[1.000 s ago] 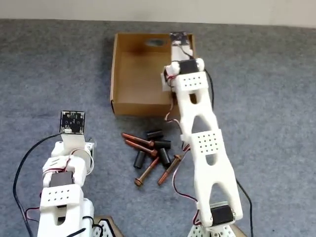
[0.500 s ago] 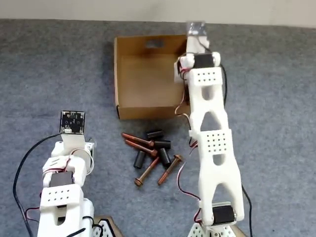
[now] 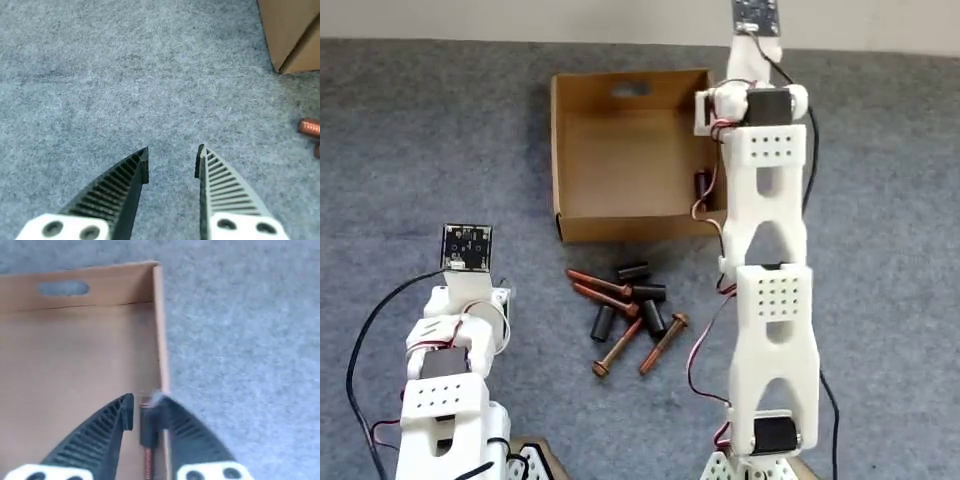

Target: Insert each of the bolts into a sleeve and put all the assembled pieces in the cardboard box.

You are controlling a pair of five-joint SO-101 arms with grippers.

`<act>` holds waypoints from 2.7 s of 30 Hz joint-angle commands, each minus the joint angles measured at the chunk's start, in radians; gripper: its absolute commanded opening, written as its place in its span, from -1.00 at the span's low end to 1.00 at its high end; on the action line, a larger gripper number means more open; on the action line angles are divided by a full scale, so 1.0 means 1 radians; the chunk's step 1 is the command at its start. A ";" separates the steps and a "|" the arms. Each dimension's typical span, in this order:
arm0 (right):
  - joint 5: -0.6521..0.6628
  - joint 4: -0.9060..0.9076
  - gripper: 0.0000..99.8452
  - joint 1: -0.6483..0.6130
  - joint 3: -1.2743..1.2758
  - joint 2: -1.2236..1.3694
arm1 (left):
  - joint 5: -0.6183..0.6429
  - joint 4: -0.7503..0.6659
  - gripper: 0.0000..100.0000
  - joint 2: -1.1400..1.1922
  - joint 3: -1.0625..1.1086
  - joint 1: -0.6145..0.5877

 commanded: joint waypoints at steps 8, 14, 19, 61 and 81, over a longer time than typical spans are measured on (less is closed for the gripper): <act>0.012 -0.002 -0.82 0.019 -0.018 0.165 | -0.006 -0.014 -0.66 -0.001 -0.002 0.015; 0.012 -0.008 -0.91 0.022 -0.012 0.214 | -0.006 -0.014 -0.66 -0.001 -0.002 0.015; -0.066 0.004 -0.99 0.031 -0.018 0.246 | -0.006 -0.014 -0.66 -0.001 -0.002 0.015; -0.408 0.064 -0.68 -0.094 -0.094 0.205 | -0.006 -0.014 -0.66 -0.001 -0.002 0.015; -0.201 0.136 -0.96 -0.067 -0.191 -0.171 | -0.008 -0.017 -0.66 -0.008 0.010 0.015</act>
